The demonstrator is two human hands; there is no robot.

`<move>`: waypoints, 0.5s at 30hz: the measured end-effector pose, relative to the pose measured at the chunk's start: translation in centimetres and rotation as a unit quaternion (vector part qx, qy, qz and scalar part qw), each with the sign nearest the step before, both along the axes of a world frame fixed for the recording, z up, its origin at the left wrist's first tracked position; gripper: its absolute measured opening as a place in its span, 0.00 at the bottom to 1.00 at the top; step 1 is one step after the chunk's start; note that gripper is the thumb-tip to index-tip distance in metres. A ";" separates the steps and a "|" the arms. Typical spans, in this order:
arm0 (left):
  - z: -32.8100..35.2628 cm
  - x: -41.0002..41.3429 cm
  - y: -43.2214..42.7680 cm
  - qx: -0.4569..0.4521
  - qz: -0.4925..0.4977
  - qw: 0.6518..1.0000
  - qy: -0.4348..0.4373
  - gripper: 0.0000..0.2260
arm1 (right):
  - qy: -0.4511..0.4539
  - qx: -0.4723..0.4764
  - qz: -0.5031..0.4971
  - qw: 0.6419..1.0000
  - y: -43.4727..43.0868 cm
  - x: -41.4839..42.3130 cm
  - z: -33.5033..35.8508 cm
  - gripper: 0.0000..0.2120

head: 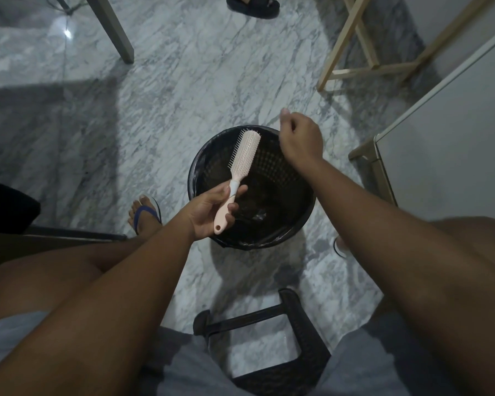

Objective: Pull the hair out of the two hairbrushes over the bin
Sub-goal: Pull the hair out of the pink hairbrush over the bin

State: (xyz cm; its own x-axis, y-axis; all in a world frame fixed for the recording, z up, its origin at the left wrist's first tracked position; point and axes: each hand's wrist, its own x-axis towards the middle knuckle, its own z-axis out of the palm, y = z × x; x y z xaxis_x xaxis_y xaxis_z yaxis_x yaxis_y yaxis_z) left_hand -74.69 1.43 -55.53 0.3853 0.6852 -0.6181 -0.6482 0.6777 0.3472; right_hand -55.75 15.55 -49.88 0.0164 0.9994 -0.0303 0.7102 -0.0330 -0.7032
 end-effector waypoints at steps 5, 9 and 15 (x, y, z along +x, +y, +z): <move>-0.3 0.3 0.2 0.011 -0.011 1.000 0.014 0.22 | -0.015 -0.062 0.200 0.978 -1.6 -0.5 -0.6 0.36; -0.1 0.8 0.2 0.025 -0.024 0.998 0.055 0.20 | -0.019 -0.082 0.172 0.981 -1.2 -1.2 -1.2 0.38; 0.6 0.8 0.7 0.037 -0.039 0.994 0.094 0.18 | 0.046 -0.080 0.095 0.991 -0.3 -1.3 -1.0 0.24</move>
